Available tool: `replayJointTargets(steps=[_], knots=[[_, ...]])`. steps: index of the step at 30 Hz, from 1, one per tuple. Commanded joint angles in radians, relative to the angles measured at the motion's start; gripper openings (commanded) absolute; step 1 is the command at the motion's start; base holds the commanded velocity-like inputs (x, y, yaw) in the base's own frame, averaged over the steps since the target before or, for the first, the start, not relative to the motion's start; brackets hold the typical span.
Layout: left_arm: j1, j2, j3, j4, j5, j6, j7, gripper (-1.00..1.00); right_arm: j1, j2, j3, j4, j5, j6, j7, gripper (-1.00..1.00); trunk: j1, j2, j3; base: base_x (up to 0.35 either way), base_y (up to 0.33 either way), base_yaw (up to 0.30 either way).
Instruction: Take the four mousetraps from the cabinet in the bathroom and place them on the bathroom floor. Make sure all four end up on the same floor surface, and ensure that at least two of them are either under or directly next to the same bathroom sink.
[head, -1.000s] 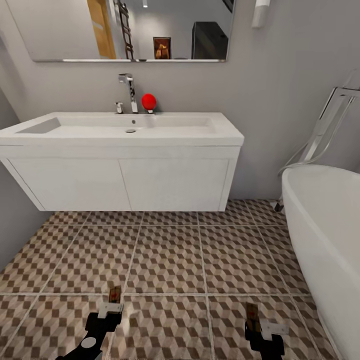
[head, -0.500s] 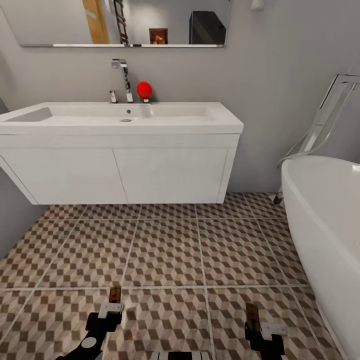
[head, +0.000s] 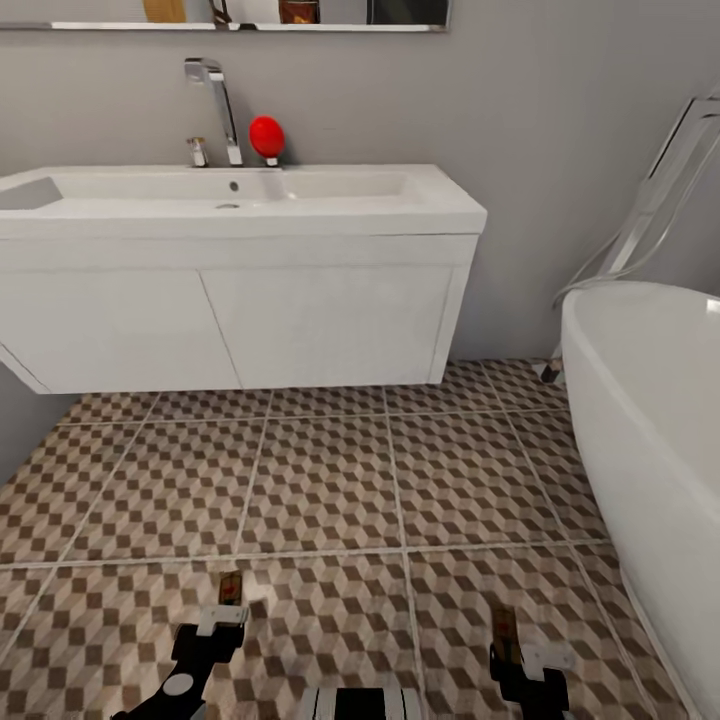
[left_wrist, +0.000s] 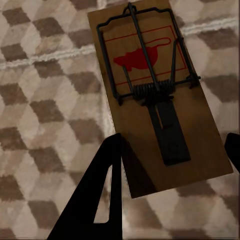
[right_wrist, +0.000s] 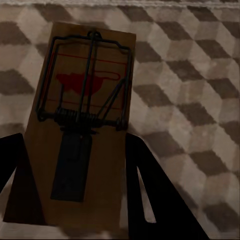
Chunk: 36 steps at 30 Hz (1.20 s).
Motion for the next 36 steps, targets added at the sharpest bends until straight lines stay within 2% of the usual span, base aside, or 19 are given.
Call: replayJointTargets(steps=[1, 15, 28, 36], knots=[[-0.001, 0.001, -0.008, -0.003, 0.005, -0.002, 0.006, -1.0, -0.001, 0.0, 0.002, 0.001, -0.006, -0.004, 0.001, -1.0, 0.0, -0.001, -0.006, 0.0, 0.0, -0.082], [-0.001, 0.001, -0.009, -0.011, 0.005, -0.002, 0.006, -1.0, -0.001, 0.001, 0.003, 0.001, -0.006, -0.004, 0.001, -1.0, 0.006, -0.004, -0.083, 0.0, 0.0, -0.066], [-0.001, 0.001, -0.009, -0.012, 0.005, -0.002, 0.006, -1.0, -0.001, 0.001, 0.003, 0.001, -0.006, -0.004, 0.001, -1.0, 0.012, -0.007, -0.153, 0.0, 0.0, 0.125], [-0.001, 0.002, -0.01, -0.034, 0.005, -0.002, 0.006, -1.0, -0.001, 0.0, 0.003, 0.001, -0.006, -0.004, 0.001, -1.0, 0.012, -0.007, -0.164, 0.0, 0.0, 0.138]])
